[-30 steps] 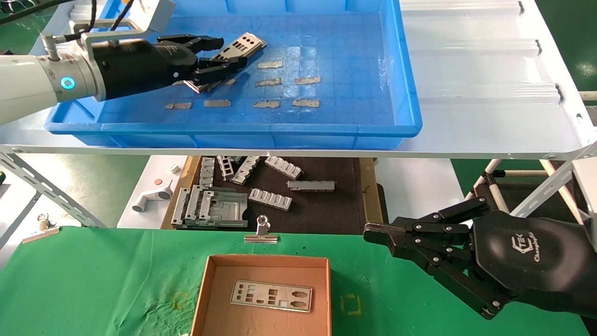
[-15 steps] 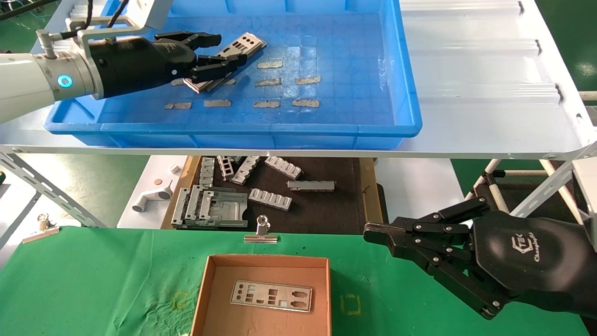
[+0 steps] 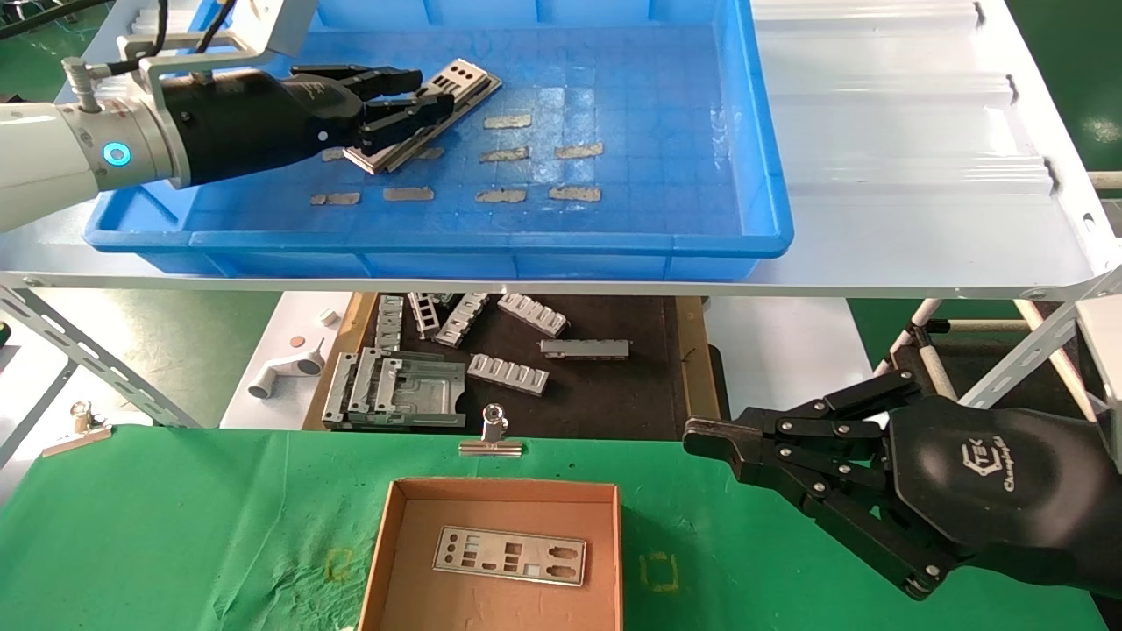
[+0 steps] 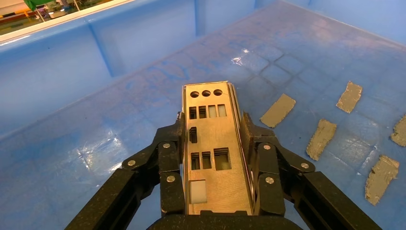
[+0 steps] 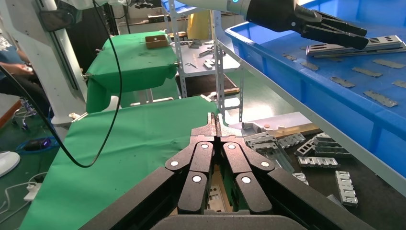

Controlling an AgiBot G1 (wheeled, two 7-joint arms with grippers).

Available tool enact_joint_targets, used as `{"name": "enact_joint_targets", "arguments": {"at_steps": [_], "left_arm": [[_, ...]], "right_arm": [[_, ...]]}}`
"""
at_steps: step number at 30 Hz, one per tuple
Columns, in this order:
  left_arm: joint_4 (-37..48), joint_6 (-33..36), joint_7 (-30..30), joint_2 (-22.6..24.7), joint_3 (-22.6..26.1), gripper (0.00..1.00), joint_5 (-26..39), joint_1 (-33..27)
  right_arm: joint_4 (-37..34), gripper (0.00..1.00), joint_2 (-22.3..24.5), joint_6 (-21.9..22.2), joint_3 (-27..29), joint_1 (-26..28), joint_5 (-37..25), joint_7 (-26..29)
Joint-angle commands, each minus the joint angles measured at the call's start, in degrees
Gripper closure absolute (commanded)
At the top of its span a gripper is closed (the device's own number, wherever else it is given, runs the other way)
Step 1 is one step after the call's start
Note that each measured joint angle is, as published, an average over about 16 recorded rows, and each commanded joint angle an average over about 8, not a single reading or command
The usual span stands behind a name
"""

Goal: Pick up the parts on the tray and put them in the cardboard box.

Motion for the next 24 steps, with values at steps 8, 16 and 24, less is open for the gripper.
{"name": "enact_joint_targets", "arguments": {"at_steps": [8,16,24], "left_arm": [[-0.04,0.34,-0.20,-0.05,-0.16,1.00,-0.21,0.09],[-0.19,0.63,-0.31,-0.13,-0.34,1.00,-0.47,-0.05],[-0.72,1.73,-0.05,-0.65,-0.72,1.00,-1.01,-0.90]], "right_arm": [[0.00,1.00,0.00,0.00,0.00,0.00,0.00,0.00],[0.00,1.00,0.00,0.00,0.00,0.00,0.00,0.00],[0.00,1.00,0.00,0.00,0.00,0.00,0.00,0.00]]}}
